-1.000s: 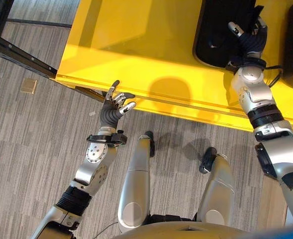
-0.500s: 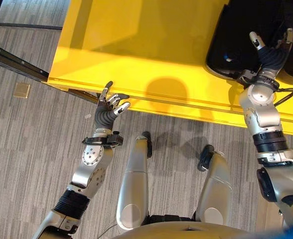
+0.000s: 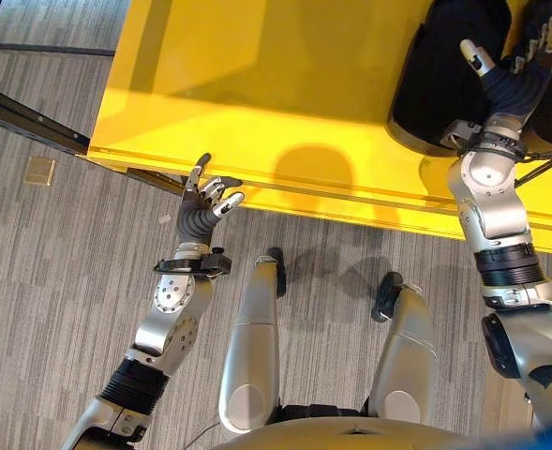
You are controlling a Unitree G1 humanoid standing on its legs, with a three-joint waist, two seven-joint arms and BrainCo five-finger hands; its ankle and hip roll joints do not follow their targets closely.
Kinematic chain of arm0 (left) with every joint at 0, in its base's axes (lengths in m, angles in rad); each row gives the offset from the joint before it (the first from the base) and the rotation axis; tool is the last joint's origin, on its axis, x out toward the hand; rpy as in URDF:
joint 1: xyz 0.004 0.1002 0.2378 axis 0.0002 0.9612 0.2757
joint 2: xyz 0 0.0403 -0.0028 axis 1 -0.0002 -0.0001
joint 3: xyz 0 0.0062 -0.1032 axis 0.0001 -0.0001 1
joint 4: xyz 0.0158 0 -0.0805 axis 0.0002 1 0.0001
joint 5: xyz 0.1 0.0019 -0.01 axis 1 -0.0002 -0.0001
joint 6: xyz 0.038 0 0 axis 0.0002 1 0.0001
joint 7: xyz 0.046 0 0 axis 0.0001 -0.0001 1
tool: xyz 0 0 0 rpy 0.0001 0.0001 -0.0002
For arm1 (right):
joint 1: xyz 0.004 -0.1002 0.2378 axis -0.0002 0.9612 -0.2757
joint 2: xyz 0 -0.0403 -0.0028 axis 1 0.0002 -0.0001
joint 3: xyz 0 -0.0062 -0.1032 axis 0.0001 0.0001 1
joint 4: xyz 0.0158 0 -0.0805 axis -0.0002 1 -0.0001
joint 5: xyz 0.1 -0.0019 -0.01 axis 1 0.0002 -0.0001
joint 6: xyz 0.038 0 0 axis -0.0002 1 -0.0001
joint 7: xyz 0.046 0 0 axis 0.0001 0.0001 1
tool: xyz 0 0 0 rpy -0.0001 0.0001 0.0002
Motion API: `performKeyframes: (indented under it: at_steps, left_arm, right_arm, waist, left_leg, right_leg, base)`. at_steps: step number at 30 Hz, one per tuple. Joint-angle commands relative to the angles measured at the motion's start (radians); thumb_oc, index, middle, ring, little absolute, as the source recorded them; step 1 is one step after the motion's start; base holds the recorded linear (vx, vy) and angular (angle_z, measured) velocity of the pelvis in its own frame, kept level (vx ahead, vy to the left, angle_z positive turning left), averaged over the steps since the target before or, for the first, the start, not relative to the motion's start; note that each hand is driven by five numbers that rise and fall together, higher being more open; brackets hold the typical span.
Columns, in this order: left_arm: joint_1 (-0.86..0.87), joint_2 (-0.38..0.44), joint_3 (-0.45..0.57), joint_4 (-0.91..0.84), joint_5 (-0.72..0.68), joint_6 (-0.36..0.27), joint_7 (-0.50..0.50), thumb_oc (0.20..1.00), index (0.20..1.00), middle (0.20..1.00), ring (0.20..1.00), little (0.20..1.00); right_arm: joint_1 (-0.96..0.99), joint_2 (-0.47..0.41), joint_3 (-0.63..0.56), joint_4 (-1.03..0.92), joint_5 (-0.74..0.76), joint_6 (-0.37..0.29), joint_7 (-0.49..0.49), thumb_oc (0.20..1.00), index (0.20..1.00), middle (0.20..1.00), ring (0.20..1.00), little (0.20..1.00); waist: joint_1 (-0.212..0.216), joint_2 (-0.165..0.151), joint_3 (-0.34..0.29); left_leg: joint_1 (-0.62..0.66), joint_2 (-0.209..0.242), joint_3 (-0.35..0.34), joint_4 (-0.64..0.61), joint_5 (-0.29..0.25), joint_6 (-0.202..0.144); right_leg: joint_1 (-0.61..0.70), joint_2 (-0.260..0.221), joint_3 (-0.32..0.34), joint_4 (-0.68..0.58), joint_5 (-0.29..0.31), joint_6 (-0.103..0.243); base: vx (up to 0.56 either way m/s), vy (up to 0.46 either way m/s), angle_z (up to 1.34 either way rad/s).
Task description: Move parts from the plastic box to the shelf.
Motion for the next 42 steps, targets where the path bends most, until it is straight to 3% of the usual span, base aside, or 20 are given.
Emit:
performKeyframes:
  at_steps: [1,14,30,42]
  left_arm:
    - [-0.001,-0.025,-0.091,0.049,-0.018,0.080,-0.033,1.000,1.000,1.000,1.000,1.000]
    - [0.014,-0.013,-0.090,0.051,-0.027,0.077,-0.043,1.000,1.000,1.000,1.000,1.000]
    - [0.003,0.012,-0.119,0.049,-0.064,0.075,-0.046,1.000,1.000,1.000,1.000,1.000]
    - [-0.032,0.013,-0.156,0.069,-0.090,0.081,-0.046,1.000,1.000,1.000,1.000,1.000]
  right_arm:
    - [-0.106,-0.037,-0.009,-0.030,-0.031,-0.046,0.014,1.000,1.000,1.000,1.000,1.000]
    - [-0.170,-0.046,0.036,0.041,0.011,-0.037,0.046,1.000,1.000,1.000,1.000,1.000]
    - [-0.438,-0.028,0.167,0.456,0.188,-0.008,0.083,1.000,1.000,1.000,1.000,1.000]
    - [-0.555,0.075,0.195,0.746,0.348,0.000,0.111,1.000,1.000,1.000,1.000,1.000]
  waist:
    - [-0.018,0.010,0.016]
    - [-0.001,0.007,0.016]
    - [0.027,0.010,0.023]
    - [0.041,0.010,0.010]
  left_leg:
    - [0.061,0.059,-0.039,-0.034,-0.060,-0.041]
    - [0.052,0.057,-0.038,-0.036,-0.054,-0.039]
    - [0.065,0.055,-0.036,-0.048,-0.049,-0.043]
    - [0.110,0.054,-0.034,-0.077,-0.049,-0.044]
  right_leg:
    - [0.048,0.028,-0.005,0.054,-0.133,-0.030]
    - [0.045,0.025,-0.009,0.049,-0.126,-0.030]
    - [0.055,0.025,-0.011,0.039,-0.119,-0.031]
    - [0.112,0.033,-0.022,0.001,-0.109,-0.027]
  base:
    - [0.00,0.000,0.00]
    - [0.00,0.000,0.00]
    - [0.00,0.000,0.00]
    - [0.02,0.001,0.00]
